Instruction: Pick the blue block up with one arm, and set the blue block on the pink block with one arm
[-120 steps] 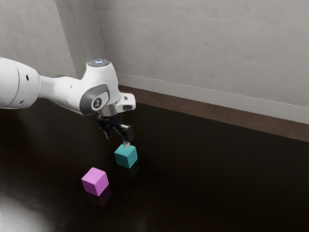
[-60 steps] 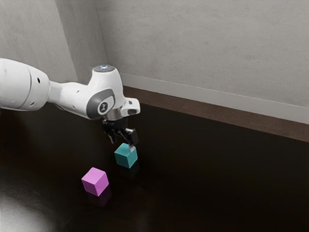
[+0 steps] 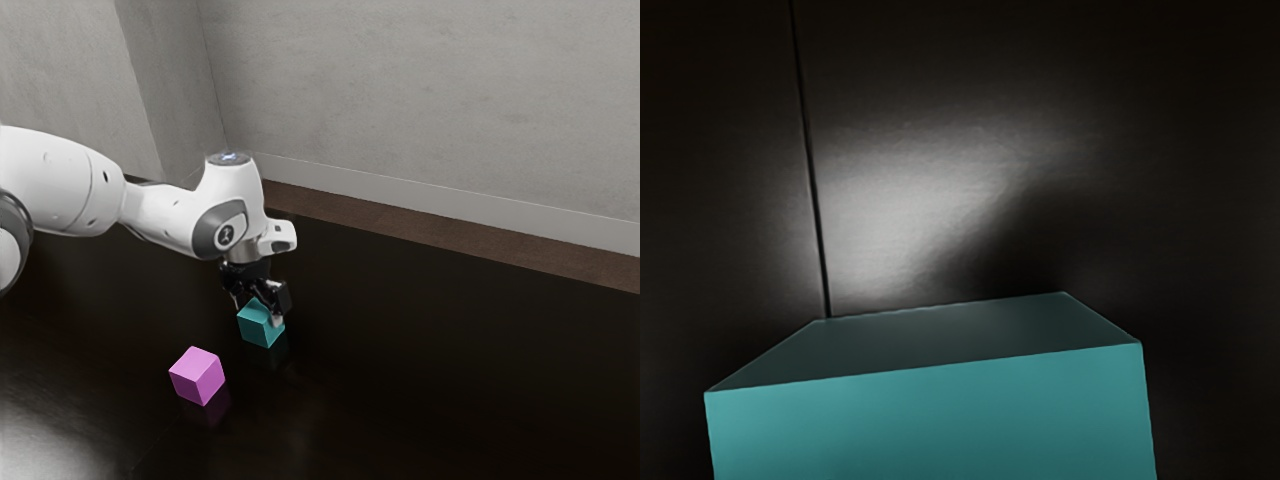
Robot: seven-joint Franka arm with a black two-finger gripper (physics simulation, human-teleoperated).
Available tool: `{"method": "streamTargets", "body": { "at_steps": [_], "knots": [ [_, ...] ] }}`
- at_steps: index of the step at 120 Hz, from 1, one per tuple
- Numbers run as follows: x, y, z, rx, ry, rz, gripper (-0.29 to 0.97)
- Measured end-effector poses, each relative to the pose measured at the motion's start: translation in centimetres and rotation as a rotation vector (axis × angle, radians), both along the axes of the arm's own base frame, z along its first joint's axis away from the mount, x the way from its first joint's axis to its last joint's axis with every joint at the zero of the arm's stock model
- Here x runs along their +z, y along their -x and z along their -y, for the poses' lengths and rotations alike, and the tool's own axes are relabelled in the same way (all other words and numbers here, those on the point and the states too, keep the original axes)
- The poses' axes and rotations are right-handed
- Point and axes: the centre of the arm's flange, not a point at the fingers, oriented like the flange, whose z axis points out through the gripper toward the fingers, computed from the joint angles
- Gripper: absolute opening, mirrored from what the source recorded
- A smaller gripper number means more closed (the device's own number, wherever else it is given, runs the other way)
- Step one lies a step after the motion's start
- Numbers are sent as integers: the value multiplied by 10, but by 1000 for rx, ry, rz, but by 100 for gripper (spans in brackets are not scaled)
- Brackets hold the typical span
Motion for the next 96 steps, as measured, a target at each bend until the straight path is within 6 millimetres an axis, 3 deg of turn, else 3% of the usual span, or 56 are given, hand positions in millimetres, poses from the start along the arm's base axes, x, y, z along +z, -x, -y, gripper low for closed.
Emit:
{"method": "streamTargets", "body": {
  "at_steps": [38,66,96],
  "knots": [
    [-13,-3,-1,1,-1,-14,68],
    [-14,-3,-2,4,-1,-15,51],
    [-12,-3,-2,7,-1,-12,44]
  ]
}}
